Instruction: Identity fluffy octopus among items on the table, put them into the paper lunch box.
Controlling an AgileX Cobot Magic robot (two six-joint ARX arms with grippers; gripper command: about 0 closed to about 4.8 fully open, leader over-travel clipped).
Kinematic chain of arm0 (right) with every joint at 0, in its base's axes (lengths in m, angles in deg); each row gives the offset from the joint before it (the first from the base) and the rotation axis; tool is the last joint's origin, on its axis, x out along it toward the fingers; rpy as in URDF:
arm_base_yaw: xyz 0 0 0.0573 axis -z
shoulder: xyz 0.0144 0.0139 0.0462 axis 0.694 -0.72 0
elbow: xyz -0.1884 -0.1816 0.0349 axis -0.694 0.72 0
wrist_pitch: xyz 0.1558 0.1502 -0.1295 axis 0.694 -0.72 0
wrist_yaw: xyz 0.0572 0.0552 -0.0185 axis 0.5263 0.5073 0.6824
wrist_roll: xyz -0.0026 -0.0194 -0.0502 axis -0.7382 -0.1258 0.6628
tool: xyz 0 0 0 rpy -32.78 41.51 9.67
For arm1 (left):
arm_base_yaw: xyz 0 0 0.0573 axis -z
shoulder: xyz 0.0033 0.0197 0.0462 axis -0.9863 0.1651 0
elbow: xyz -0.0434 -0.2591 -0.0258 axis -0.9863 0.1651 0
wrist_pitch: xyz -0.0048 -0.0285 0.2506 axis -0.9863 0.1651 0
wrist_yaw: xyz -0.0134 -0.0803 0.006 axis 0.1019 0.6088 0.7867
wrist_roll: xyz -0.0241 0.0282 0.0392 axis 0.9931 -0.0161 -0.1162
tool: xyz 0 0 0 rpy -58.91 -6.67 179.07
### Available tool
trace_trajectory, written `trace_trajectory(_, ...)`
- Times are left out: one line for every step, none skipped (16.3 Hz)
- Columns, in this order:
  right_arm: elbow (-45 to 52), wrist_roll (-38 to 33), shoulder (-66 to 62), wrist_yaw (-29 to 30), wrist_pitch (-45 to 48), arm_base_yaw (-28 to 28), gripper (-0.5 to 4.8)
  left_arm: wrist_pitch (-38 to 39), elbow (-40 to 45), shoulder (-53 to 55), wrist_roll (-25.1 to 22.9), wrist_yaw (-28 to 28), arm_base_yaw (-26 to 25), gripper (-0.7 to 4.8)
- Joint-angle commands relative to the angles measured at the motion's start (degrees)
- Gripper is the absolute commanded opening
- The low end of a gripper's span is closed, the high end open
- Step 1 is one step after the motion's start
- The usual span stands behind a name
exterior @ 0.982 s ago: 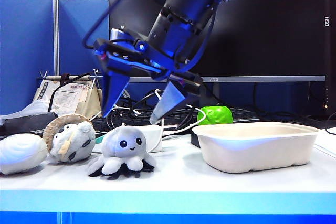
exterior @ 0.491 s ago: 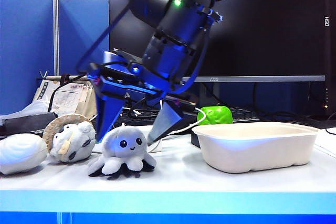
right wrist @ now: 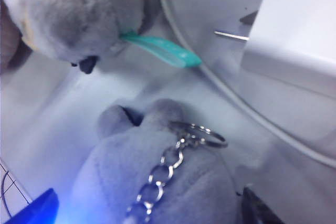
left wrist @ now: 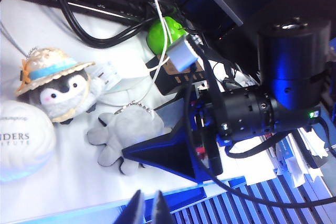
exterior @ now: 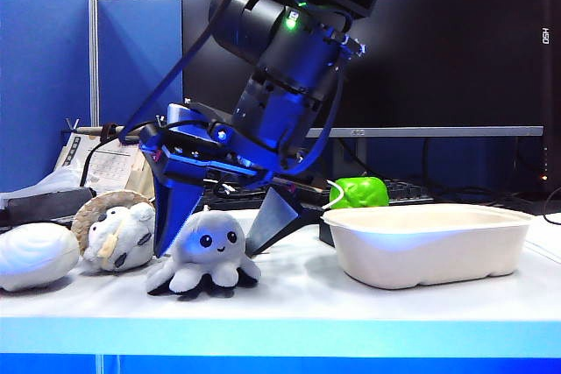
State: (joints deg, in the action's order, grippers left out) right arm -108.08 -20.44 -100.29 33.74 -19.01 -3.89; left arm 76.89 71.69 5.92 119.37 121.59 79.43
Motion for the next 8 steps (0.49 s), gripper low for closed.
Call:
trace_trajectory(-0.3,0.0,0.1,0.1,1.9,-0.1,3.93,-0.7,-0.2,-0.1,0.1,0.0,0.1,0.35)
trace_trajectory(-0.3,-0.1,0.1,-0.1,2.2,-0.1,3.26,-0.8,-0.2,-0.1,0.1,0.0,0.1,0.35)
trace_trajectory(-0.3,-0.2,0.1,-0.2,2.1,-0.1,3.01,-0.7,-0.2,-0.1,0.1,0.0,0.1,0.35)
trace_trajectory(-0.3,-0.2,0.0,-0.3,2.1,0.0,3.01,-0.7,-0.2,-0.1,0.1,0.0,0.1,0.35)
trace_trajectory(-0.3,-0.2,0.0,-0.3,2.1,0.0,3.0,-0.8,-0.2,-0.1,0.1,0.0,0.1,0.35)
trace_trajectory(-0.3,-0.2,0.0,-0.3,2.0,0.0,2.99,-0.8,-0.2,-0.1,0.1,0.0,0.1,0.35)
trace_trajectory(-0.3,-0.2,0.0,-0.3,2.0,0.0,2.71,-0.8,-0.2,-0.1,0.1,0.0,0.1,0.35)
trace_trajectory(-0.3,-0.2,0.0,-0.3,2.0,0.0,2.24,-0.8,-0.2,-0.1,0.1,0.1,0.1,0.35)
